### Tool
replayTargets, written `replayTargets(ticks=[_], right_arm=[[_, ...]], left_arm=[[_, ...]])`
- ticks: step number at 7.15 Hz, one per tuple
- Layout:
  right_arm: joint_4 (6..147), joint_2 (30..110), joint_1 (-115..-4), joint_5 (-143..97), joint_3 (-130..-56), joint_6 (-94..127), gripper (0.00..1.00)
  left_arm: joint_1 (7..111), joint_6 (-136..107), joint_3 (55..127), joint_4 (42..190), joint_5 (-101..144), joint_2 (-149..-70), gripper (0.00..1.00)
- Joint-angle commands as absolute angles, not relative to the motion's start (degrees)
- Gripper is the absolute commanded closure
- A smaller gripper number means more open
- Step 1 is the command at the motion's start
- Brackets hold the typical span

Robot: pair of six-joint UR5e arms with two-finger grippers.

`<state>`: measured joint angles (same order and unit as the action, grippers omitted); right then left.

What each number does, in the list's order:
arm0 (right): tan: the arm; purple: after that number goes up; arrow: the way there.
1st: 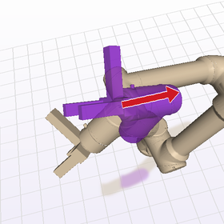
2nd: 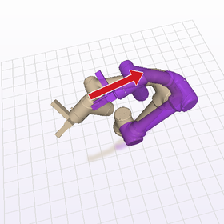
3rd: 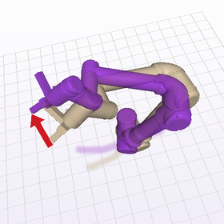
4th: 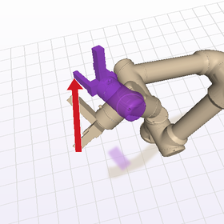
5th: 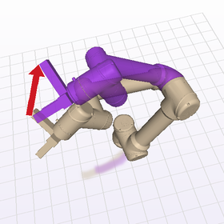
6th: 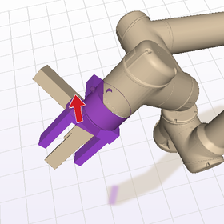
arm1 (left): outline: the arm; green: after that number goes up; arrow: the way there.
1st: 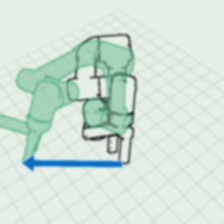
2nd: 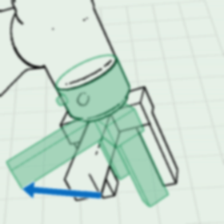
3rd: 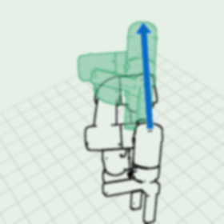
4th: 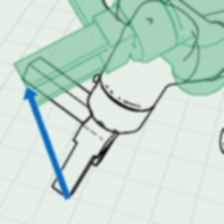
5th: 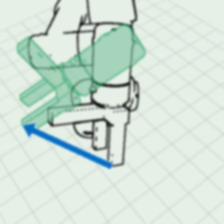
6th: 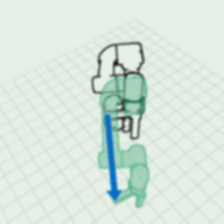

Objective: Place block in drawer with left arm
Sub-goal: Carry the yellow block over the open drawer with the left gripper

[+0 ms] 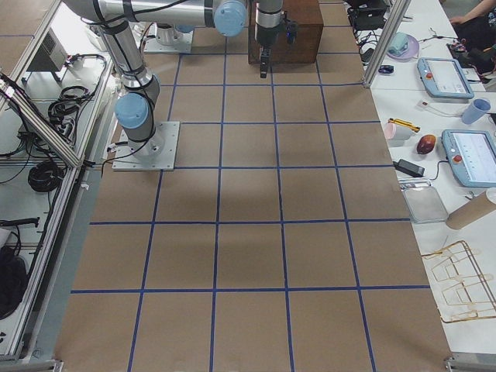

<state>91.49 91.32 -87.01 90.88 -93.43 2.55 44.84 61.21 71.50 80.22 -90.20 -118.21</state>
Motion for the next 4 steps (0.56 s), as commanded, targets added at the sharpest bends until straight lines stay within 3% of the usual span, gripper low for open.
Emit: replayTargets(ticks=[1, 4], right_arm=[[91.49, 91.32, -87.01, 90.88, -93.43, 2.55, 0.00], [91.49, 91.32, -87.01, 90.88, -93.52, 2.55, 0.00]], left_arm=[[48.59, 53.39, 72.24, 85.76, -89.92, -113.48, 0.74], [56.14, 42.32, 75.58, 85.78, -90.00, -110.05, 0.74]])
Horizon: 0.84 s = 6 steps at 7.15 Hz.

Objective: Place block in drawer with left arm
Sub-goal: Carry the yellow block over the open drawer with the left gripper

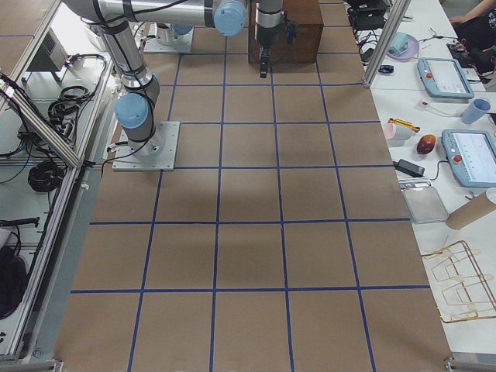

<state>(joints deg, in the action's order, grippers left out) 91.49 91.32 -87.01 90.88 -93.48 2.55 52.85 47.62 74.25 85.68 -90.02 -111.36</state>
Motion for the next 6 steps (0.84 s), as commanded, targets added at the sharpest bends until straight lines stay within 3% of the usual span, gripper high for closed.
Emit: replayTargets(ticks=[1, 6], right_arm=[[91.49, 91.32, -87.01, 90.88, -93.43, 2.55, 0.00], [91.49, 91.32, -87.01, 90.88, -93.43, 2.55, 0.00]], left_arm=[[59.21, 37.84, 76.37, 85.78, -90.26, -109.08, 0.74], [67.32, 22.51, 80.68, 83.23, -89.65, -109.86, 0.74]])
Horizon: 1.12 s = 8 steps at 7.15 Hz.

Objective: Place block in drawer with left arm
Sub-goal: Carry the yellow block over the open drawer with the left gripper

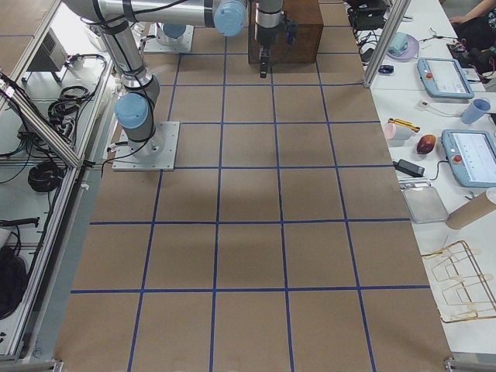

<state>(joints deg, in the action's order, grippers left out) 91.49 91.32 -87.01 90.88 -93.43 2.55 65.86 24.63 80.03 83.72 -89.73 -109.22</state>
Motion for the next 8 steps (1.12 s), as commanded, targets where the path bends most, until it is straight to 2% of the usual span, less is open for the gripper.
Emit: replayTargets(ticks=[1, 3, 5, 6, 8], right_arm=[[91.49, 91.32, -87.01, 90.88, -93.43, 2.55, 0.00], [91.49, 91.32, -87.01, 90.88, -93.43, 2.55, 0.00], [91.49, 91.32, -87.01, 90.88, -93.43, 2.55, 0.00], [91.49, 91.32, -87.01, 90.88, -93.43, 2.55, 0.00], [91.49, 91.32, -87.01, 90.88, -93.43, 2.55, 0.00]], left_arm=[[67.32, 22.59, 82.16, 81.49, -89.47, -110.91, 0.74], [67.32, 23.46, 86.55, 75.43, -89.38, -111.01, 0.74], [67.32, 23.38, 87.01, 75.41, -89.38, -111.09, 0.70], [67.32, 23.12, 86.92, 75.41, -89.38, -111.09, 0.01], [67.32, 22.77, 86.57, 75.50, -89.30, -109.79, 0.00]])
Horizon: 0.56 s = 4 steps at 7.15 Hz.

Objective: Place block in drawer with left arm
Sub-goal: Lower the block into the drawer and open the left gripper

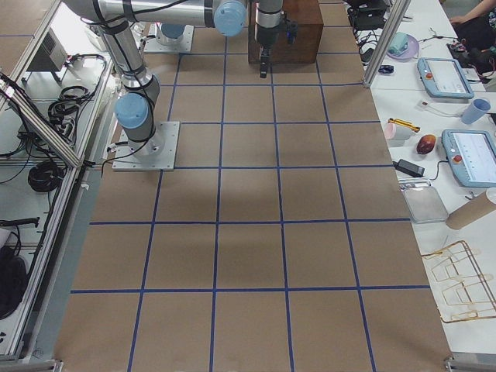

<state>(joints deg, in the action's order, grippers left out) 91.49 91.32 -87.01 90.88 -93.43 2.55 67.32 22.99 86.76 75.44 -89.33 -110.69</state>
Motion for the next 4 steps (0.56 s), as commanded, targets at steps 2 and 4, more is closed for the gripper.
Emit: replayTargets(ticks=[2, 4], right_arm=[[91.49, 91.32, -87.01, 90.88, -93.43, 2.55, 0.00], [91.49, 91.32, -87.01, 90.88, -93.43, 2.55, 0.00]], left_arm=[[67.76, 22.76, 85.69, 77.07, -89.56, -106.28, 0.00], [68.03, 22.68, 85.69, 82.23, -89.39, -100.84, 0.00]])
